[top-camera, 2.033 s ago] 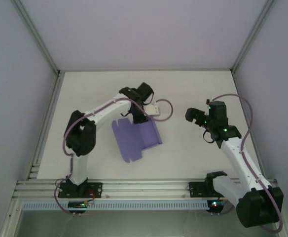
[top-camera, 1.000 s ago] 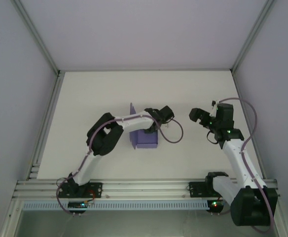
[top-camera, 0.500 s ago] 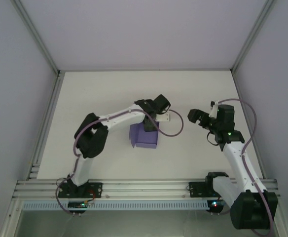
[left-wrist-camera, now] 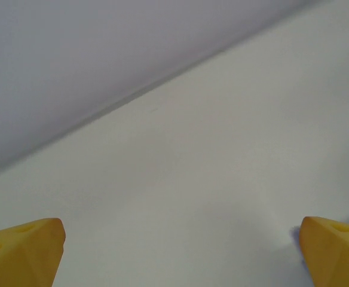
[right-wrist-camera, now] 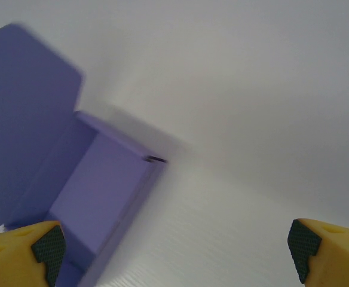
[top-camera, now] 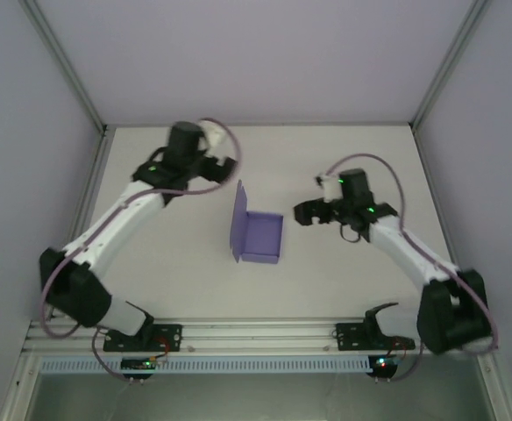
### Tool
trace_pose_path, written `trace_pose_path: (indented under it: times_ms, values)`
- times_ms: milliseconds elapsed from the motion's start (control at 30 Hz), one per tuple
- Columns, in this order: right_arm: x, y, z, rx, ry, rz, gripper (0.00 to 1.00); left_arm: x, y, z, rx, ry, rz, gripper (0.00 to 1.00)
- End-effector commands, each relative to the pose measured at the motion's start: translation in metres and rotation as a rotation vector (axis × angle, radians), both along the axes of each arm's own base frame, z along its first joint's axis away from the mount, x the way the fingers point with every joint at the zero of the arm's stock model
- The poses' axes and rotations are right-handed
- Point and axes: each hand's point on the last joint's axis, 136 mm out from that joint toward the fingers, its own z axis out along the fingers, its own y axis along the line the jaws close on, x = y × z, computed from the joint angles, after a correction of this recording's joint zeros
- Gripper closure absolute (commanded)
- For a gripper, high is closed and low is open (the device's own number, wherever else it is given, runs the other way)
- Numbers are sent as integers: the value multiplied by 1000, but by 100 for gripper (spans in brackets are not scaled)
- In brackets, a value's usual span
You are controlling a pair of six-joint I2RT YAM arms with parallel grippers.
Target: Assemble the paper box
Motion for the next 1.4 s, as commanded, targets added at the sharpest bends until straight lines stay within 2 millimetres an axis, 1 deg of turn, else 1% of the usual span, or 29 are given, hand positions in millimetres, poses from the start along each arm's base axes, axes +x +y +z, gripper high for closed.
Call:
trace_pose_path:
  times_ms: [0,33,67,100,167,233,300,367,400,467,533,567,600,633,667,767,833,867,933,1000,1033,1100,1133,1200,1233,1367]
  values:
    - [7,44,-15,-149,-49,287,4,-15,47,-39,-340,143,279,0]
    - [14,54,-22,-167,-38,328,5,-22,59,-49,-366,157,309,1]
    - [19,65,-32,-178,-6,375,9,-31,72,-62,-379,171,349,0]
    - [23,75,-36,-196,10,435,13,-38,83,-72,-385,183,388,0]
    - [16,91,-51,-193,99,538,16,-53,104,-92,-394,233,480,0]
    - [22,101,-60,-174,123,563,18,-63,119,-108,-392,263,545,0]
    - [28,104,-71,-200,124,560,21,-66,123,-118,-393,279,563,0]
    - [31,108,-77,-215,135,562,22,-66,123,-123,-392,300,558,0]
    - [33,109,-80,-227,139,555,26,-65,122,-125,-386,308,554,0]
    - [34,110,-87,-251,159,533,34,-63,124,-128,-368,317,562,0]
    - [38,107,-90,-268,166,486,51,-60,127,-128,-348,319,574,0]
    - [42,106,-90,-278,157,458,57,-59,127,-128,-343,322,577,0]
    - [45,102,-91,-290,144,416,69,-58,128,-128,-341,323,585,1]
    - [48,100,-90,-301,131,369,78,-57,128,-128,-341,324,585,0]
    - [54,94,-89,-321,113,304,81,-56,127,-128,-342,322,584,0]
    - [46,82,-89,-372,107,198,79,-51,126,-127,-339,324,579,0]
    - [40,73,-91,-397,123,90,82,-49,126,-124,-339,324,579,1]
    - [40,67,-91,-402,136,3,84,-48,125,-123,-340,323,578,0]
    - [32,55,-94,-420,176,-151,84,-46,123,-120,-351,316,567,0]
    - [15,42,-97,-411,244,-331,84,-43,118,-117,-362,309,534,0]
    - [8,37,-98,-413,261,-394,84,-42,116,-116,-368,309,526,0]
    - [1,38,-91,-395,246,-462,84,-39,110,-115,-376,308,494,0]
    - [-12,34,-98,-411,266,-486,84,-38,108,-114,-378,307,481,0]
    - [-17,31,-91,-415,236,-542,79,-35,101,-112,-380,306,439,0]
    - [-20,32,-89,-406,232,-553,79,-33,97,-110,-380,304,422,0]
    - [-28,47,-78,-375,210,-506,64,-29,72,-105,-366,301,288,0]
